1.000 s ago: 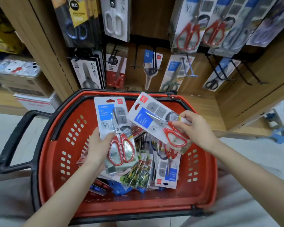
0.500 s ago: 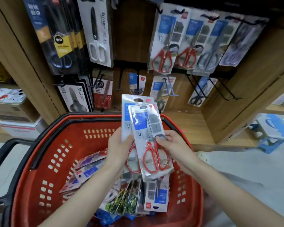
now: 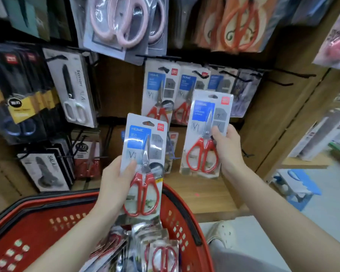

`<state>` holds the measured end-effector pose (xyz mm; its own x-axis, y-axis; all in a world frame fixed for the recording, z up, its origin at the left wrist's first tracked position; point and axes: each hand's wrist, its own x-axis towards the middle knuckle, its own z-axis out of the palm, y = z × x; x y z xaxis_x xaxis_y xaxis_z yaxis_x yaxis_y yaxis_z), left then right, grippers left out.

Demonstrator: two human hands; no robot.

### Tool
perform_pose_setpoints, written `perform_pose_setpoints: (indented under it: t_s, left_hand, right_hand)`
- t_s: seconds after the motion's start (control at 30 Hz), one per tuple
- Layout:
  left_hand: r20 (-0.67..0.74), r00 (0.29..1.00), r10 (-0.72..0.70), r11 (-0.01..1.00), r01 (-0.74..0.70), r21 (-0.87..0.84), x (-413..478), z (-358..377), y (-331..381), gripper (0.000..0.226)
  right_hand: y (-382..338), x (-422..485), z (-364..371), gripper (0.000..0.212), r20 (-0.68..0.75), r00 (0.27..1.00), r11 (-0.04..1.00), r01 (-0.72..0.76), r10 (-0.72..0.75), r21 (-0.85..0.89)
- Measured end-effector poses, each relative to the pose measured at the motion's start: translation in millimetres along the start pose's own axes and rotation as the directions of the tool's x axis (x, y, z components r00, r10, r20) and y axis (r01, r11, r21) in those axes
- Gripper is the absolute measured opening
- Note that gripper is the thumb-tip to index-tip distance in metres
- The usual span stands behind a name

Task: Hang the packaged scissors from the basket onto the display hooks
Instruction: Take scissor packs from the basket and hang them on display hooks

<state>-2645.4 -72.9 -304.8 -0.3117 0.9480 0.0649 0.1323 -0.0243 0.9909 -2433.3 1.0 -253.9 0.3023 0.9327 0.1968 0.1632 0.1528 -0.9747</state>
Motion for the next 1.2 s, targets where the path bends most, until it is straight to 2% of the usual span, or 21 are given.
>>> perform_pose_setpoints:
  t_s: [0.2, 0.33, 0.47, 0.6, 0.77, 0.87, 1.0, 1.2]
  left_hand:
    - [-0.024, 1.000, 0.016, 1.000, -0.016, -0.017, 26.4, 13.0, 8.9, 0.020]
    - [-0.012, 1.000, 0.026, 0.999, -0.026, -0.033, 37.4, 16.9, 11.0, 0.018]
    - [-0.015, 1.000, 0.020, 1.000, -0.021, -0.016, 47.2, 19.1, 8.5, 0.020]
    - [-0.005, 1.000, 0.007, 1.000, -0.007, -0.001, 53.3, 21.7, 3.0, 0.019]
    - [0.006, 1.000, -0.001, 1.000, 0.001, -0.016, 57.2, 21.6, -2.0, 0.019]
    - [0.004, 1.000, -0.001, 1.000, 0.001, -0.012, 60.1, 20.6, -2.7, 0.018]
    - [0.001, 1.000, -0.008, 1.000, 0.008, -0.026, 62.5, 18.8, -2.5, 0.018]
    - [0.009, 1.000, -0.001, 0.999, 0.002, -0.048, 60.6, 13.8, 2.4, 0.017]
  right_hand:
    - [-7.9, 50.8, 14.0, 0.024, -0.010, 1.000, 0.999, 0.029, -0.029, -0.040]
    - [-5.2, 45.2, 20.6, 0.009, 0.012, 0.995, 0.993, 0.099, -0.098, -0.060]
    - [-3.5, 47.2, 22.2, 0.018, -0.016, 0.991, 0.991, 0.133, -0.133, -0.004]
    - [-5.4, 66.7, 29.7, 0.010, -0.026, 0.996, 0.997, 0.080, -0.080, 0.024]
    - [-1.6, 84.3, 36.3, 0.020, 0.013, 1.000, 0.997, 0.018, -0.019, 0.071]
    - [-4.1, 95.9, 40.8, 0.031, 0.039, 0.998, 0.999, -0.046, 0.045, 0.023]
    - [-8.6, 112.7, 43.4, 0.018, 0.087, 0.986, 0.988, -0.148, 0.144, 0.041]
    - [-1.9, 122.6, 39.0, 0.035, 0.054, 0.982, 0.982, -0.180, 0.184, -0.063]
